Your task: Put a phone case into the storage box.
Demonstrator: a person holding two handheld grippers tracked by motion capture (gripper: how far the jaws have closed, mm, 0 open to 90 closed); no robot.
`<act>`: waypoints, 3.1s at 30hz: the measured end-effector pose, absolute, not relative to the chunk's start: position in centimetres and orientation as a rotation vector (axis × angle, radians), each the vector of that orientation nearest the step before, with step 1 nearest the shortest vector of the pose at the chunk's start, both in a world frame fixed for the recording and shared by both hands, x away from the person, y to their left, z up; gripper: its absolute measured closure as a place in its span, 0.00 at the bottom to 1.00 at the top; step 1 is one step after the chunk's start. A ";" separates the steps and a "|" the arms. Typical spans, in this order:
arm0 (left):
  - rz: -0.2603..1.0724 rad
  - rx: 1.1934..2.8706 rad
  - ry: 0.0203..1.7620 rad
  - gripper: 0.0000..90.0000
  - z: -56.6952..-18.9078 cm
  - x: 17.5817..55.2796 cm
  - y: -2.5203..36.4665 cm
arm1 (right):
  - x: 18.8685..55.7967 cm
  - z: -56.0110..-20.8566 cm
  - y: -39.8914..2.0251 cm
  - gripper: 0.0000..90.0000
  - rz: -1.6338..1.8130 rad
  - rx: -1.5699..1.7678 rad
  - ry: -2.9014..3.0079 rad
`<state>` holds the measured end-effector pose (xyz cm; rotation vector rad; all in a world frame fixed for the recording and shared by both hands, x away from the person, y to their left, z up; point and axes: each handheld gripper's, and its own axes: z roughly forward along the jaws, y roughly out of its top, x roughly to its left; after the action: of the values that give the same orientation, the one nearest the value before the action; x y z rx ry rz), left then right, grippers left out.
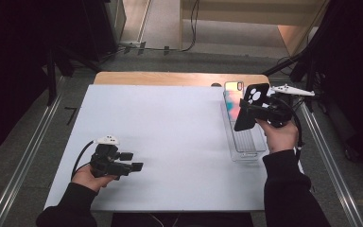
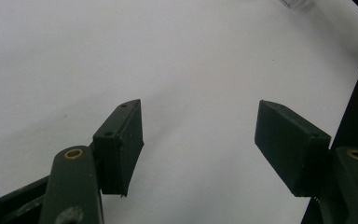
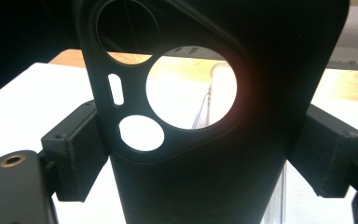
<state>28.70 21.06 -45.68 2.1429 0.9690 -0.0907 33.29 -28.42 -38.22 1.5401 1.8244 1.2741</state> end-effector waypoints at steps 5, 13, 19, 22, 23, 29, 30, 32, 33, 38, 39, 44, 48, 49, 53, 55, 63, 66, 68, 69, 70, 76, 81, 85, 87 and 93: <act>-0.091 2.146 0.965 0.37 -45.7 28.7 21.1 | 33.9 -38.8 -28.4 0.13 1.247 1.558 1.811; -0.091 2.141 0.969 0.37 -45.7 28.7 21.1 | 35.2 -39.8 -28.1 0.13 1.213 1.572 1.798; -0.090 2.141 0.970 0.37 -45.7 28.7 21.1 | 36.3 -40.6 -28.0 0.13 1.191 1.587 1.789; -0.091 2.140 0.971 0.37 -45.7 28.7 21.1 | 36.8 -40.9 -27.9 0.13 1.182 1.599 1.792; -0.092 2.139 0.972 0.37 -45.7 28.7 21.1 | 37.0 -41.1 -27.8 0.13 1.178 1.602 1.793; -0.091 2.137 0.974 0.37 -45.7 28.7 21.1 | 37.7 -41.7 -27.6 0.13 1.159 1.610 1.789; -0.091 2.138 0.973 0.37 -45.7 28.7 21.1 | 37.9 -41.8 -27.6 0.13 1.156 1.616 1.788; -0.091 2.141 0.971 0.37 -45.7 28.7 21.1 | 38.1 -42.1 -27.5 0.13 1.151 1.622 1.790; -0.092 2.144 0.969 0.37 -45.7 28.7 21.1 | 38.2 -42.2 -27.5 0.13 1.145 1.622 1.792; -0.091 2.146 0.966 0.37 -45.7 28.7 21.0 | 38.9 -42.7 -27.4 0.13 1.126 1.627 1.797; -0.092 2.146 0.966 0.37 -45.7 28.7 21.0 | 39.1 -42.8 -27.3 0.13 1.123 1.630 1.802; -0.094 2.144 0.971 0.37 -45.8 28.8 21.1 | 39.8 -43.2 -27.3 0.13 1.111 1.632 1.807; -0.094 2.142 0.972 0.37 -45.8 28.8 21.1 | 40.5 -43.6 -27.3 0.13 1.104 1.644 1.807; -0.094 2.142 0.971 0.37 -45.8 28.8 21.1 | 40.6 -43.6 -27.2 0.13 1.101 1.641 1.807; -0.095 2.142 0.971 0.37 -45.9 28.8 21.0 | 41.2 -43.7 -27.0 0.13 1.088 1.643 1.803; -0.097 2.140 0.975 0.37 -45.9 28.8 21.0 | 41.6 -43.9 -27.0 0.13 1.077 1.647 1.806; -0.100 2.137 0.984 0.37 -46.0 28.8 21.0 | 42.8 -44.3 -26.8 0.13 1.065 1.665 1.798; -0.101 2.142 0.983 0.37 -46.0 28.8 21.0 | 43.3 -44.3 -26.7 0.13 1.053 1.661 1.802; -0.099 2.140 0.983 0.37 -46.1 28.8 21.0 | 43.6 -44.2 -26.5 0.13 1.042 1.649 1.802; -0.102 2.140 0.982 0.37 -46.1 28.8 21.0 | 43.7 -44.2 -26.5 0.13 1.039 1.647 1.803; -0.101 2.140 0.982 0.37 -46.1 28.8 21.0 | 43.8 -44.2 -26.5 0.13 1.034 1.650 1.807; -0.101 2.140 0.979 0.37 -46.0 28.8 21.0 | 44.5 -44.6 -26.5 0.13 1.035 1.679 1.796; -0.105 2.140 0.978 0.37 -46.1 28.9 21.1 | 44.7 -44.7 -26.4 0.13 1.033 1.676 1.795; -0.102 2.143 0.974 0.37 -46.0 28.9 21.0 | 45.2 -44.9 -26.4 0.13 1.028 1.685 1.799; -0.103 2.143 0.973 0.37 -46.0 28.9 21.0 | 45.5 -45.0 -26.4 0.13 1.021 1.692 1.804; -0.104 2.135 0.976 0.37 -46.0 28.9 21.1 | 46.0 -45.4 -26.2 0.13 1.022 1.692 1.794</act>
<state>28.87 21.06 -46.02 2.1348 0.9757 -0.1039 45.98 -26.23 -45.40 1.6925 1.7936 1.0221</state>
